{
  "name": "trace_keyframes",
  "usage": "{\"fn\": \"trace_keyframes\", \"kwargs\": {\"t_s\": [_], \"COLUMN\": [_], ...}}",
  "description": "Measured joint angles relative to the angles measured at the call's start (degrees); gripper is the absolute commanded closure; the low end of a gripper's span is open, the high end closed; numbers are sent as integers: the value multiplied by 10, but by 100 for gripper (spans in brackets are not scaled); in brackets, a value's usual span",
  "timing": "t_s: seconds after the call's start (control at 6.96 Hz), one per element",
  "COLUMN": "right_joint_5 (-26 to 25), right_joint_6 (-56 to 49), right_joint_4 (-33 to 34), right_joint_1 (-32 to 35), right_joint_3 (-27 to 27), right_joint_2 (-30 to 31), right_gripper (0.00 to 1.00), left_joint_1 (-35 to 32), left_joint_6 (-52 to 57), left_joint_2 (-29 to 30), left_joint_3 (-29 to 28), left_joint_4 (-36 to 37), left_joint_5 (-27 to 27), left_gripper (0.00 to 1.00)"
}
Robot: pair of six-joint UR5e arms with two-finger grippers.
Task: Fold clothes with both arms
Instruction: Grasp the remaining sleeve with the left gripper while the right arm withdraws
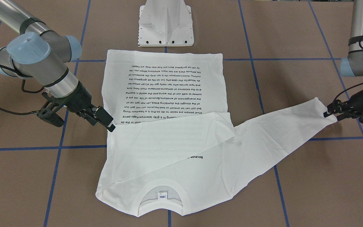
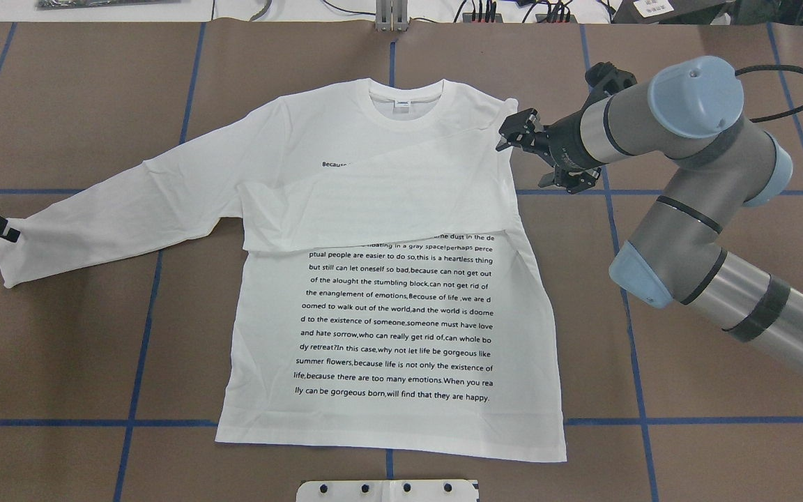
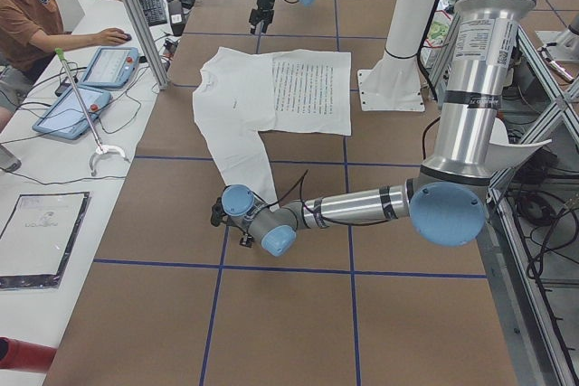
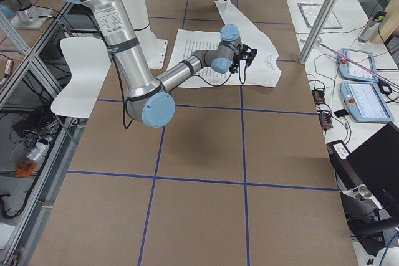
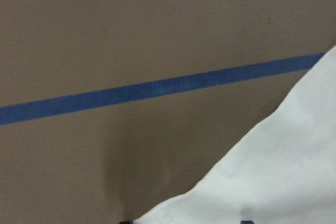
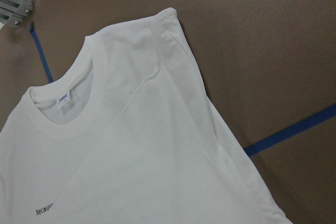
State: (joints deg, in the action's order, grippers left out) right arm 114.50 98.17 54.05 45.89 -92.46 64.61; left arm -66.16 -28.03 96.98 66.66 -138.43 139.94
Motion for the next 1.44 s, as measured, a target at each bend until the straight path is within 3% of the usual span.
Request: {"fn": "trace_keyframes", "kwargs": {"t_s": [0.57, 0.86, 1.15, 1.44], "right_joint_5": [-1, -1, 1, 3], "right_joint_6": [3, 3, 0, -2], "right_joint_4": [-1, -1, -4, -7], "right_joint_1": [0, 2, 8, 20], "right_joint_3": [-1, -1, -4, -6], "right_joint_2": [0, 0, 13, 27], "right_gripper": [1, 1, 1, 0], "left_joint_1": [0, -1, 2, 47], "left_joint_6": [-2, -34, -209, -452], "left_joint_2": [0, -4, 2, 79], "left_joint_3": [23, 92, 221, 292], "left_joint_4": [1, 6, 7, 12], "left_joint_5": [3, 15, 29, -17], "left_gripper": [100, 100, 100, 100]}}
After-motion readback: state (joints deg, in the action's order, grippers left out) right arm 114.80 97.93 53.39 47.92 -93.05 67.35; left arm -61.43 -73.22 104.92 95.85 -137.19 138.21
